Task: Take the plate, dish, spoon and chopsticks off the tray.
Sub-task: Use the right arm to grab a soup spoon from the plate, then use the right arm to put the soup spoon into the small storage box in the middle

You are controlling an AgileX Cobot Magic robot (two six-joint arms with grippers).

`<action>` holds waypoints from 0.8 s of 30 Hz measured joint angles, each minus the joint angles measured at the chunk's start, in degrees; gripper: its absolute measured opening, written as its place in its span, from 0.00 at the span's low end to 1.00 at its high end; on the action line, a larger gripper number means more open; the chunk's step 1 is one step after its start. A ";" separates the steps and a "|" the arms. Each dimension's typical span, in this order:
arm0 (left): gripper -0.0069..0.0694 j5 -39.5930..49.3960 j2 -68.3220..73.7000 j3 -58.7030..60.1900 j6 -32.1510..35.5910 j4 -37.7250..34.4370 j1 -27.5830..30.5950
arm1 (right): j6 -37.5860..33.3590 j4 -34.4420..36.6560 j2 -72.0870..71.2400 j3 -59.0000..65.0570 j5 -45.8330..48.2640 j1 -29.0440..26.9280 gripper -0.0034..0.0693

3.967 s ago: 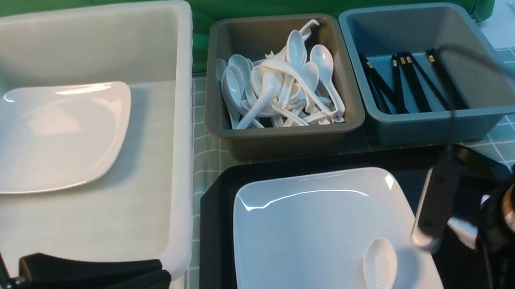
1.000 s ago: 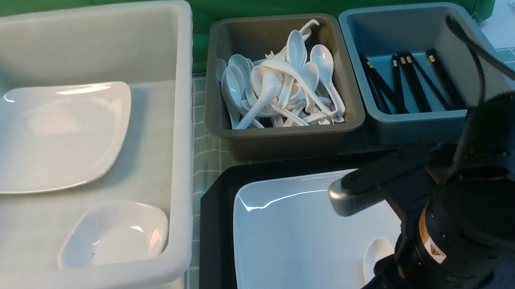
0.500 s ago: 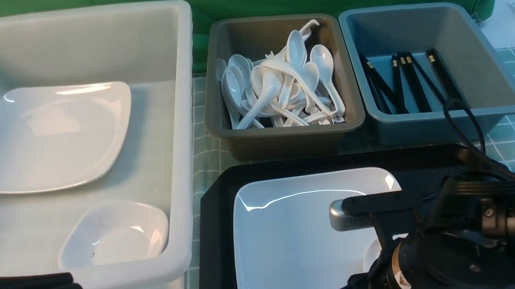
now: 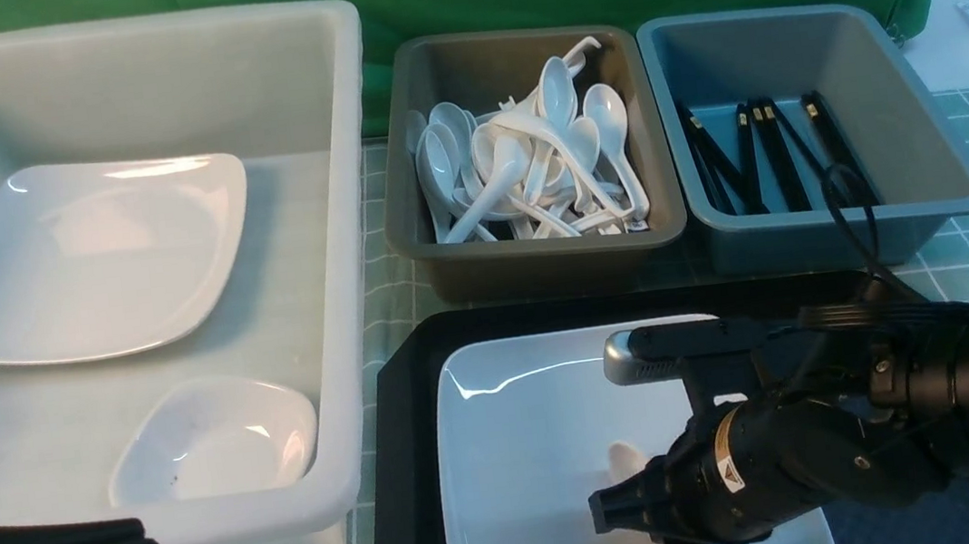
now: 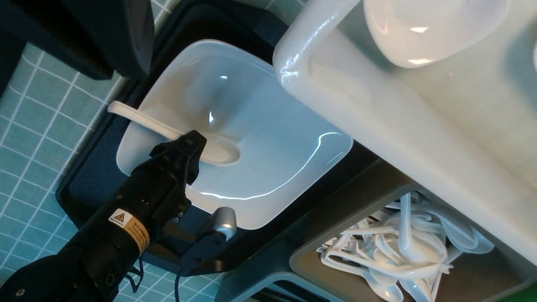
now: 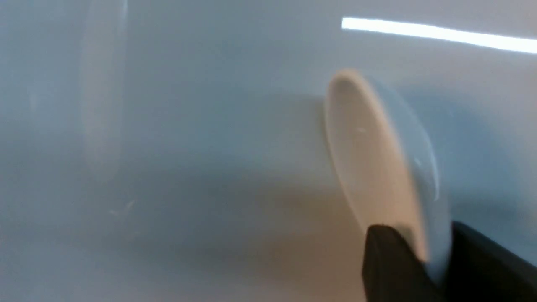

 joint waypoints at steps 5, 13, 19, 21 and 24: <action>0.11 -0.05 0.00 0.00 1.15 -0.04 0.00 | -6.14 2.53 -2.98 -3.79 6.96 0.00 0.26; 0.11 -1.48 0.00 0.00 1.28 0.37 0.00 | -15.53 3.79 -5.69 -21.59 1.17 -10.45 0.26; 0.11 -1.90 0.00 0.00 1.28 0.37 0.00 | -17.99 5.61 8.97 -39.65 -2.20 -17.37 0.26; 0.11 -2.31 0.00 0.00 1.28 0.37 0.00 | -18.68 5.76 11.81 -43.81 -2.20 -17.72 0.26; 0.11 -3.22 0.00 0.00 1.33 0.10 0.00 | -19.70 6.06 21.55 -55.26 -1.25 -18.58 0.35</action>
